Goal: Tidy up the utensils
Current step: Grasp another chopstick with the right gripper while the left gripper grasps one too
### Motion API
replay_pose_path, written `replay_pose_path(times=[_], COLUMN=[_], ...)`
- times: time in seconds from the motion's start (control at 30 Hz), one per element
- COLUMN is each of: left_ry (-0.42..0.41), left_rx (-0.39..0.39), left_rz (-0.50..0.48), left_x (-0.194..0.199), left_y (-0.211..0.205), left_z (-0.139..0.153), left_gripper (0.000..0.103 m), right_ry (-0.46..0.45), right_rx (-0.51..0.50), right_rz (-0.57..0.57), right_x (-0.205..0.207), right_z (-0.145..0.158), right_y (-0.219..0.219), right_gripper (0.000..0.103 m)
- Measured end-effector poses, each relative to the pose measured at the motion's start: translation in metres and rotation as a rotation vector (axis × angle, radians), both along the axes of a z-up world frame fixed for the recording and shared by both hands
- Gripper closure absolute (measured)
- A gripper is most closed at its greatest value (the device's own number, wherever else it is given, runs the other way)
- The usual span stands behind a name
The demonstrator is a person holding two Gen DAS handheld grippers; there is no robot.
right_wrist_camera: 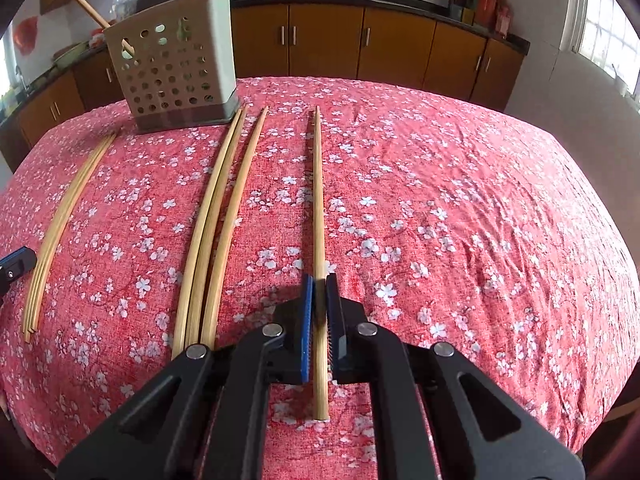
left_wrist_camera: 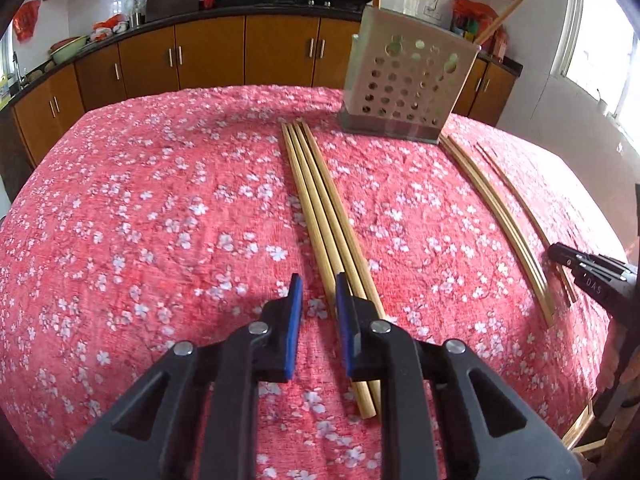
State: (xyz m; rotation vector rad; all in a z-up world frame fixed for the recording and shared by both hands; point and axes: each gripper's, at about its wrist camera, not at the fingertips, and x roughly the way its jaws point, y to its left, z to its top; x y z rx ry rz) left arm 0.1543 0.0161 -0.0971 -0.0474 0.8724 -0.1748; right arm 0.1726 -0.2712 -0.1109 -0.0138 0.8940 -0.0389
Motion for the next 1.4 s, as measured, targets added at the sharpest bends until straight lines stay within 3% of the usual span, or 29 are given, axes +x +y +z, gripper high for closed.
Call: replay_pose_path(times=[0.17,0.43,0.57,0.8,1.4], left_ry=[0.000,0.007,0.022,0.025,0.029], left_rx=[0.022,0.108,0.100,0.108,0.060], left_rz=[-0.006,0.073,0.146,0.154,0.171], left_x=[0.000,0.015,0.021,0.020,0.016], left_y=[-0.004,0.008,0.039,0.061,0.066], left_z=[-0.001,-0.005,-0.003,-0.002,-0.001], left_gripper=[0.088,0.095,0.095,0.094,0.094], right_ry=[-0.002,-0.001,0.000,-0.027,-0.031], right_rx=[0.007,0.016,-0.026,-0.098,-0.059], right_rz=[0.000,-0.006,-0.002,0.014,0.015], right_x=[-0.002,0.001,0.008,0.010,0.008], right_z=[0.001,0.001,0.002,0.000,-0.001], right_y=[-0.001,0.000,0.001,0.003,0.001], right_gripper=[0.095,0.095,0.095,0.095,0.095])
